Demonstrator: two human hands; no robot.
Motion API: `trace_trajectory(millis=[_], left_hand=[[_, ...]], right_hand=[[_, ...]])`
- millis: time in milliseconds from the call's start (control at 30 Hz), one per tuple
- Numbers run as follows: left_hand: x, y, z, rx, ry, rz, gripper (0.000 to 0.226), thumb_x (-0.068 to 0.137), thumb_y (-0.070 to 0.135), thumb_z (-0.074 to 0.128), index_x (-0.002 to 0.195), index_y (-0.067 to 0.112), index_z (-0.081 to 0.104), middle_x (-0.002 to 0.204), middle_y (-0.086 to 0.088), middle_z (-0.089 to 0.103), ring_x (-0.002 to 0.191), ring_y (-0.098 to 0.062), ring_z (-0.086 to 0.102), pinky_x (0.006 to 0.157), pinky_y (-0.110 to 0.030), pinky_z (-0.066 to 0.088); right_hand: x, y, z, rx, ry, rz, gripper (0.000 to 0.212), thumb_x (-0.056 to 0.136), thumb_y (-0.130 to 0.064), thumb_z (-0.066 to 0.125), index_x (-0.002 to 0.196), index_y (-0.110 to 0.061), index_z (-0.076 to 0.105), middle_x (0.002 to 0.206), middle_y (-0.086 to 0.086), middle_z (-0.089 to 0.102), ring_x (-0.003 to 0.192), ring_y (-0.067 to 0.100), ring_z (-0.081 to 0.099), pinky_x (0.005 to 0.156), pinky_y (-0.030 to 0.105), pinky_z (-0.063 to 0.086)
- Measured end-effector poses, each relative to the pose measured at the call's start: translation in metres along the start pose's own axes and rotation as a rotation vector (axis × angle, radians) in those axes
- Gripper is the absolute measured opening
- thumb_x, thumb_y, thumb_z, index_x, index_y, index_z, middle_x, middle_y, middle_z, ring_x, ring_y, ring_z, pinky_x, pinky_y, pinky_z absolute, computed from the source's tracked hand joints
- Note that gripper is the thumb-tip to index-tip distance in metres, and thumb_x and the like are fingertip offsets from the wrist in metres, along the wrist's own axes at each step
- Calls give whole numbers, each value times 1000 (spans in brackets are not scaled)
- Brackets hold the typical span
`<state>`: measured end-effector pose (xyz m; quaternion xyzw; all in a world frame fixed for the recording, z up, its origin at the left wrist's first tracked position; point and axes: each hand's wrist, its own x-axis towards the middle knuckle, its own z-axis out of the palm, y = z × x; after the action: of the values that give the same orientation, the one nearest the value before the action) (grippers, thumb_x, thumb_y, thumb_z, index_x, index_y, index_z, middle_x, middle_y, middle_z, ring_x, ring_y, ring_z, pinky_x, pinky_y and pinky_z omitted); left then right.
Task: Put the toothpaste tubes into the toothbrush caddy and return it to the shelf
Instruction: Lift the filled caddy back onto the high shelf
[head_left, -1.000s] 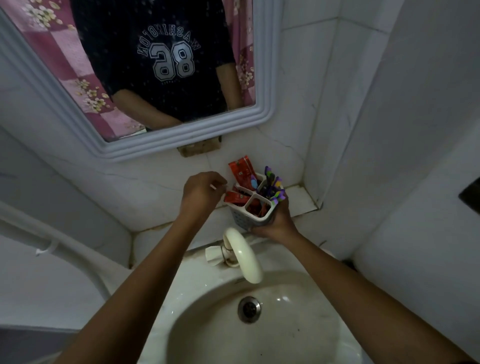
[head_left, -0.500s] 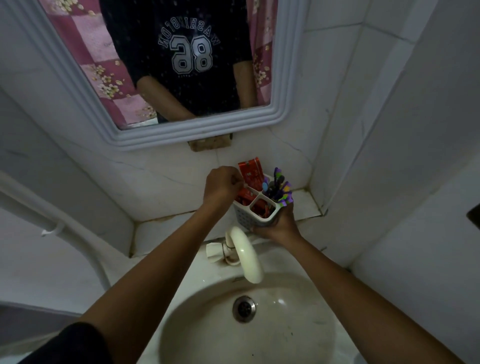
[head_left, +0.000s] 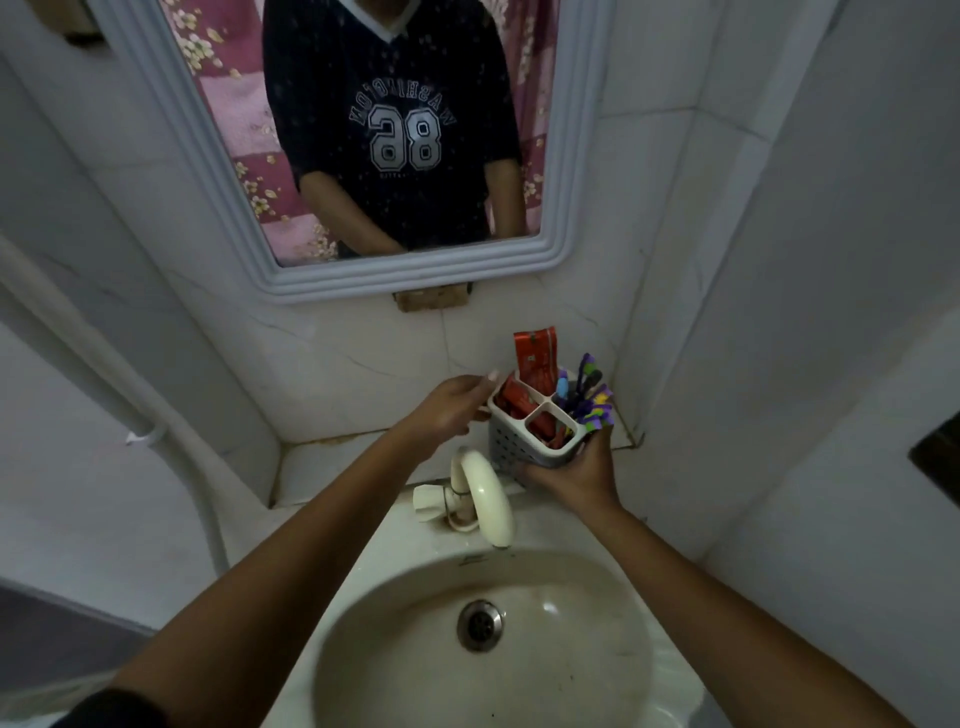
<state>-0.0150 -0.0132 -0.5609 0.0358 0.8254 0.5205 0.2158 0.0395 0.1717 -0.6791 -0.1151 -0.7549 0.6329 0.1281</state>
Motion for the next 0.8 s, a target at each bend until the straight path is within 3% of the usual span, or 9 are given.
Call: trace_trajectory(millis=[67, 167, 300, 400, 567, 633, 667, 733, 800], left_hand=[[-18, 17, 2, 4, -17, 70, 53, 91, 63, 39, 114, 22, 63, 121, -6, 67, 107, -21, 64, 92, -39, 49], [-44, 57, 4, -16, 21, 159, 58, 92, 62, 37, 117, 19, 66, 119, -4, 68, 106, -18, 64, 88, -36, 48], [-84, 130, -11, -17, 91, 329, 57, 91, 64, 37, 120, 23, 65, 119, 0, 67, 105, -15, 63, 84, -33, 49], [-120, 194, -34, -63, 100, 515, 49, 92, 59, 41, 113, 24, 69, 112, 2, 73, 102, -13, 68, 80, -30, 54], [-185, 307, -78, 20, 219, 1009, 30, 96, 47, 46, 112, 32, 67, 103, 17, 73, 93, 5, 67, 73, -16, 56], [-206, 351, -97, 144, 396, 1179, 42, 93, 52, 48, 129, 30, 56, 118, 5, 67, 94, 0, 65, 81, -26, 57], [-215, 374, -109, 311, 597, 1244, 50, 91, 55, 47, 134, 30, 50, 128, 0, 62, 104, -10, 62, 86, -36, 54], [-229, 419, -133, 773, 1129, 1328, 56, 92, 54, 42, 140, 25, 43, 143, -4, 52, 126, -24, 51, 97, -45, 45], [-234, 458, -153, 1062, 1390, 1309, 60, 92, 50, 42, 143, 18, 39, 150, -6, 43, 137, -29, 40, 105, -48, 38]], right_hand=[[-7, -15, -15, -59, 48, -45, 106, 46, -16, 103, 135, -8, 47, 130, 6, 67, 119, 18, 66, 100, 38, 57], [-3, -55, -42, -122, 100, -136, 101, 37, -48, 98, 120, -40, 40, 116, -17, 65, 109, 8, 66, 93, 38, 59], [10, -140, -78, -116, 133, -261, 103, 30, -63, 98, 113, -68, 35, 114, -33, 65, 105, -6, 66, 83, 30, 58], [16, -224, -101, -85, 163, -406, 99, 27, -76, 92, 109, -71, 37, 114, -45, 59, 100, -20, 60, 74, 21, 55], [17, -383, -140, -16, 199, -592, 97, 24, -81, 89, 109, -64, 44, 111, -44, 60, 98, -16, 62, 79, 29, 60], [16, -446, -157, 26, 188, -638, 107, 24, -78, 91, 119, -52, 51, 111, -28, 68, 99, -3, 69, 76, 35, 64], [13, -477, -164, 44, 183, -649, 109, 25, -75, 93, 122, -45, 54, 110, -21, 70, 99, 3, 72, 70, 35, 65], [3, -537, -179, 46, 163, -687, 83, 31, -70, 95, 105, -44, 67, 96, -18, 76, 85, 5, 76, 54, 27, 61], [-7, -591, -190, 47, 162, -719, 48, 42, -59, 94, 82, -43, 74, 78, -20, 77, 68, 1, 75, 45, 25, 57]])
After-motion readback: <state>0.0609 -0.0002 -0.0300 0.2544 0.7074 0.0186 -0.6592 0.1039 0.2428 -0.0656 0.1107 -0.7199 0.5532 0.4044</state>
